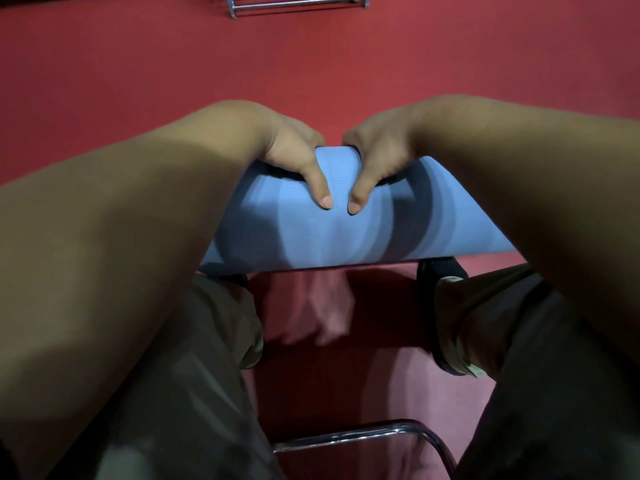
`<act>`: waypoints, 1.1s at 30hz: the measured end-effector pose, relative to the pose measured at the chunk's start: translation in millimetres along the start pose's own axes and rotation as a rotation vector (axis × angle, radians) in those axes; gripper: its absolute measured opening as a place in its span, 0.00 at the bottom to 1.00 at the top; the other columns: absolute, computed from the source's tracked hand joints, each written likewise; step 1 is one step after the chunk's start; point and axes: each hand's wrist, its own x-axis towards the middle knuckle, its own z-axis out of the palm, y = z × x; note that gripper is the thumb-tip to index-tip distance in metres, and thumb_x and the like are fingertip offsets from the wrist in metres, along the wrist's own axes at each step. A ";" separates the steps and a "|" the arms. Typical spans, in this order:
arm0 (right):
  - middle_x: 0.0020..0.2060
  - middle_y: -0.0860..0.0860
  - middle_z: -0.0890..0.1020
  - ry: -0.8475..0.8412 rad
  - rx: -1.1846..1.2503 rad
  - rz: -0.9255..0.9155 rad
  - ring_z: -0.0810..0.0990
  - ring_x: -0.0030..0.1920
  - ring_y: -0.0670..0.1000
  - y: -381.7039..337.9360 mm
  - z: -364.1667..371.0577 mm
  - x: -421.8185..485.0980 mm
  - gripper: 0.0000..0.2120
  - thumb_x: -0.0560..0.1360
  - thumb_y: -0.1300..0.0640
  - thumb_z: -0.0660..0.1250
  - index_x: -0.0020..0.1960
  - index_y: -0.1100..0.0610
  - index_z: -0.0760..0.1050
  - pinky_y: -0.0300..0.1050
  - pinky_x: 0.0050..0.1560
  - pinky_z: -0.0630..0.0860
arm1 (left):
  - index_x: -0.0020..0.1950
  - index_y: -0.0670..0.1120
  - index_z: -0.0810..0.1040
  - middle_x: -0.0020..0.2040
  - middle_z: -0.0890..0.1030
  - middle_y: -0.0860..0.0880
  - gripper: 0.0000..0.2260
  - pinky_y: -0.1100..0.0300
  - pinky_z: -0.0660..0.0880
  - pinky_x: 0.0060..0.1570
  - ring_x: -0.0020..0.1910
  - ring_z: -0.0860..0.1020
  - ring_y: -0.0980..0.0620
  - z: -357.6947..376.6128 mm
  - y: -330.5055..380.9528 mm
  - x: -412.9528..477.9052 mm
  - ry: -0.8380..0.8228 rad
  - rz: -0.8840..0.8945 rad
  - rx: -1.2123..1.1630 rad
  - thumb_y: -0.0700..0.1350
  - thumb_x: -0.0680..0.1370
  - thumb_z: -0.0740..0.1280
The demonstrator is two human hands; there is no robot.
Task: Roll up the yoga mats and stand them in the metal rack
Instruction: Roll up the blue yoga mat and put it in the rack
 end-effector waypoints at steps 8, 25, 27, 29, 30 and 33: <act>0.45 0.46 0.89 0.021 0.122 0.035 0.89 0.44 0.54 6.3 -1.3 -2.6 0.35 0.53 0.30 0.83 0.53 0.46 0.83 0.57 0.52 0.86 | 0.70 0.52 0.66 0.63 0.73 0.52 0.58 0.42 0.78 0.64 0.60 0.77 0.44 13.4 9.0 -2.2 0.087 0.027 0.256 0.75 0.47 0.83; 0.51 0.47 0.89 -0.081 0.111 -0.049 0.88 0.51 0.54 -11.3 -7.8 -4.9 0.40 0.57 0.33 0.85 0.63 0.48 0.80 0.58 0.61 0.84 | 0.57 0.57 0.81 0.51 0.87 0.55 0.39 0.44 0.85 0.55 0.48 0.87 0.48 -0.3 -13.1 -1.5 0.051 0.031 0.032 0.67 0.50 0.86; 0.54 0.45 0.84 -0.057 0.016 -0.028 0.85 0.56 0.54 -16.8 -8.0 -5.8 0.49 0.53 0.30 0.86 0.67 0.47 0.74 0.57 0.65 0.80 | 0.58 0.56 0.83 0.49 0.89 0.54 0.37 0.42 0.85 0.54 0.47 0.89 0.46 -1.9 -17.6 -1.5 0.024 0.015 -0.041 0.64 0.53 0.87; 0.52 0.45 0.84 -0.022 -0.033 -0.015 0.84 0.55 0.55 -18.8 -6.5 -5.1 0.48 0.52 0.30 0.86 0.66 0.47 0.74 0.57 0.64 0.80 | 0.59 0.53 0.83 0.50 0.89 0.51 0.36 0.39 0.84 0.56 0.47 0.89 0.44 -2.3 -18.6 -2.4 -0.026 0.013 -0.095 0.61 0.55 0.88; 0.50 0.45 0.85 -0.010 -0.040 -0.026 0.85 0.53 0.54 -18.1 -5.6 -3.4 0.45 0.51 0.30 0.86 0.62 0.47 0.77 0.57 0.62 0.82 | 0.60 0.52 0.84 0.50 0.89 0.49 0.35 0.38 0.84 0.58 0.48 0.89 0.42 -2.1 -18.2 -2.5 -0.059 0.017 -0.112 0.59 0.56 0.88; 0.47 0.45 0.87 0.025 -0.008 -0.038 0.86 0.48 0.53 -13.3 -4.9 -2.7 0.41 0.49 0.29 0.86 0.55 0.46 0.80 0.56 0.57 0.84 | 0.60 0.51 0.85 0.52 0.89 0.47 0.32 0.37 0.82 0.60 0.50 0.89 0.40 -0.8 -16.1 -2.1 -0.120 0.030 -0.142 0.57 0.59 0.87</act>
